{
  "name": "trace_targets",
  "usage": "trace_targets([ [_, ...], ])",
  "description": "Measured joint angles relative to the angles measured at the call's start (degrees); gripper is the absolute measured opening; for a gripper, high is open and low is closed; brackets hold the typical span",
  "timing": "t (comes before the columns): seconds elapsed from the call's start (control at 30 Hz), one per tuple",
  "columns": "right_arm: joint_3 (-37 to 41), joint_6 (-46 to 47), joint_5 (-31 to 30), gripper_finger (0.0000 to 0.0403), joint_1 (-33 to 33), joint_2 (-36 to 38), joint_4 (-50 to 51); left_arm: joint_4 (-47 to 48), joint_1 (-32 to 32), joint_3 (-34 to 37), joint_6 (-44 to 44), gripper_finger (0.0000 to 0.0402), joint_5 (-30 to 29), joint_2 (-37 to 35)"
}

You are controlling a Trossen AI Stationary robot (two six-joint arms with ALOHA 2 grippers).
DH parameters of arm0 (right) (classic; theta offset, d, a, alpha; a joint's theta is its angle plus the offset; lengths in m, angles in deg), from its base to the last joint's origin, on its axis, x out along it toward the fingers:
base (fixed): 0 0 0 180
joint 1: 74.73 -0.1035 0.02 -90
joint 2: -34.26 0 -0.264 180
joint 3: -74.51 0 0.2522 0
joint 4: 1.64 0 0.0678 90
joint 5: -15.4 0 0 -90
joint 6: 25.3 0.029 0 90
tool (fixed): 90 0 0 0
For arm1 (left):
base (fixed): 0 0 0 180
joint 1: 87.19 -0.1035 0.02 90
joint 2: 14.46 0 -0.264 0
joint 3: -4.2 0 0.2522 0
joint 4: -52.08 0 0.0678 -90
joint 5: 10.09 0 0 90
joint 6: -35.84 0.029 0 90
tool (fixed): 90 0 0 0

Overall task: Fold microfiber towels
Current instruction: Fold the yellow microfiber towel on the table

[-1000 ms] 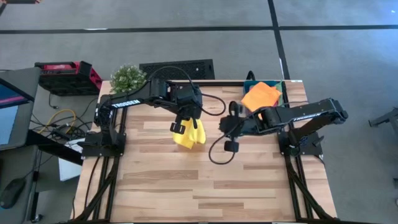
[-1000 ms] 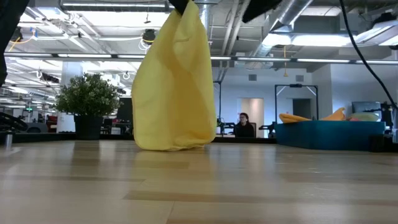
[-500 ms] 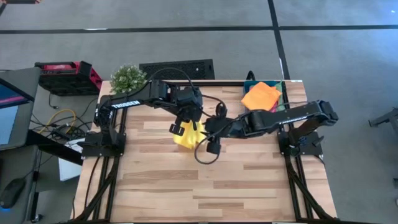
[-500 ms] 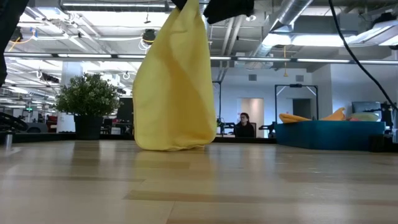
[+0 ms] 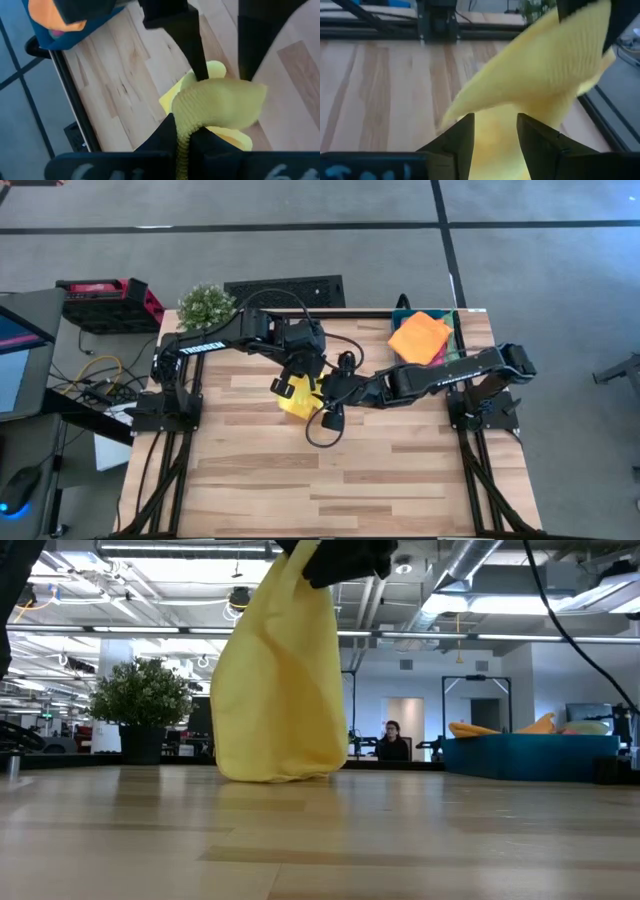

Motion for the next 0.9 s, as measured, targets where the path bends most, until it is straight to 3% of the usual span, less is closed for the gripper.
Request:
trace_targets([
  [0.43, 0.0, -1.1, 0.4, 0.0173, -1.0, -0.1, -5.1, -0.1, 0.0, 0.0, 0.9, 0.0000, -0.1, 0.0],
  [0.9, 0.0, 4.9, 0.9, 0.0173, -1.9, -0.1, -5.5, -0.2, 0.0, 0.0, 1.7, 0.0000, -0.5, 0.0],
])
